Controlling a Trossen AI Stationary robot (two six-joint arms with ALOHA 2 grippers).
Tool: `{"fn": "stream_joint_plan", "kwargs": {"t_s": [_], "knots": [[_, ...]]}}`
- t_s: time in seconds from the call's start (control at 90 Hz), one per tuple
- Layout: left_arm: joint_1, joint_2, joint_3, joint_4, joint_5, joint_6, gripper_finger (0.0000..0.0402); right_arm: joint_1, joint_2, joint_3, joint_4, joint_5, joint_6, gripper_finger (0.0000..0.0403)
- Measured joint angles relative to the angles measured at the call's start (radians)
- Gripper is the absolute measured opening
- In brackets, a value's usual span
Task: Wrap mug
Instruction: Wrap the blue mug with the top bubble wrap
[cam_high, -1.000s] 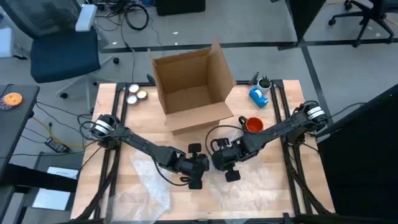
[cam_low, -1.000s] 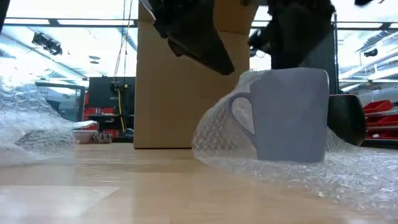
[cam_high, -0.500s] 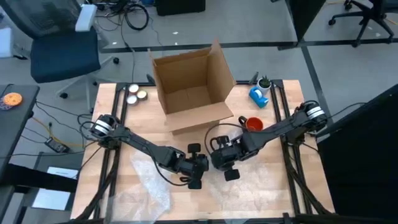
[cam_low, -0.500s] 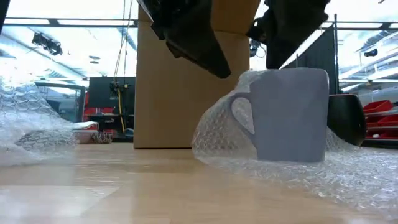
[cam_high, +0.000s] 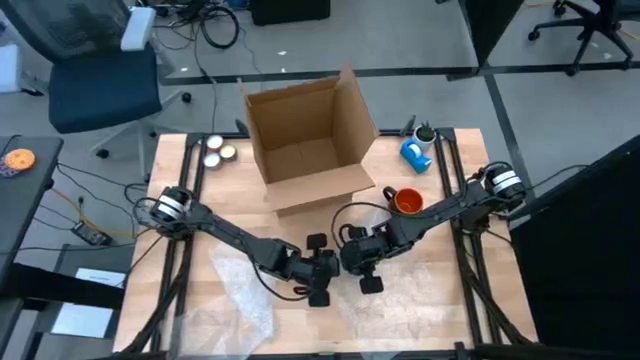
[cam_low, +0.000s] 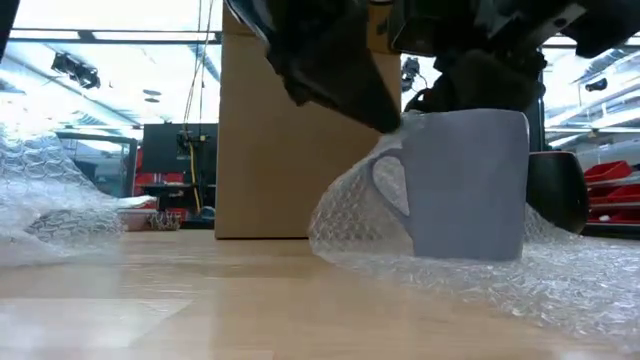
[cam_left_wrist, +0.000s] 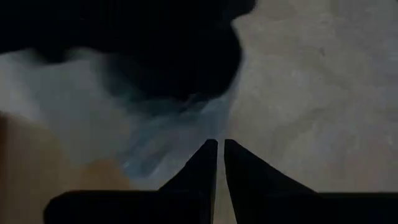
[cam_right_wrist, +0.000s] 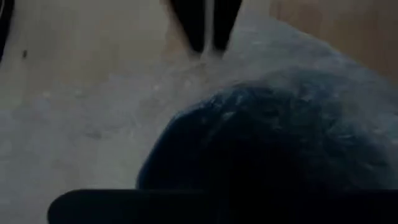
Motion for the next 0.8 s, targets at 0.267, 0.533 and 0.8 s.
{"fn": "stream_joint_plan", "kwargs": {"t_s": [0.267,0.533,0.8], "knots": [[-0.005,0.023,0.0,0.088,-0.022,0.014,0.0015,0.028,0.0,0.014,-0.103,-0.053,0.001,0.0],[-0.012,0.019,0.0,0.137,-0.022,0.09,0.0015,0.027,0.0,0.014,-0.262,-0.057,0.019,0.0],[-0.013,-0.084,0.0,-0.103,-0.03,0.09,0.0015,0.027,0.0,0.017,-0.28,-0.017,-0.059,0.0]]}}
